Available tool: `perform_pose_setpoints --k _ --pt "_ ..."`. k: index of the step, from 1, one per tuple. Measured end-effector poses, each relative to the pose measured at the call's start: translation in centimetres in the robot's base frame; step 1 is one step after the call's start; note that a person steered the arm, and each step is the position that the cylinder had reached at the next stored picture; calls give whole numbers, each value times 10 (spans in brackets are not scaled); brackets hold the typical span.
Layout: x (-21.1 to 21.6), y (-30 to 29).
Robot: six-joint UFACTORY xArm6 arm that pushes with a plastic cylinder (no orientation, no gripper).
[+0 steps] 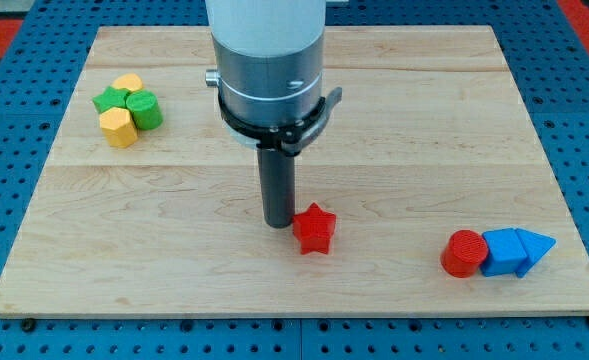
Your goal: Slide the red star to the red circle
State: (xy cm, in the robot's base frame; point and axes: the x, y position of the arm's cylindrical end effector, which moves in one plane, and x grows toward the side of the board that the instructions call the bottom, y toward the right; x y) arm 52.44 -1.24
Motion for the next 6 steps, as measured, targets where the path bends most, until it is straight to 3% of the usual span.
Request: perform_pose_setpoints --k 2,6 --pt "7 66" --pt "46 66"
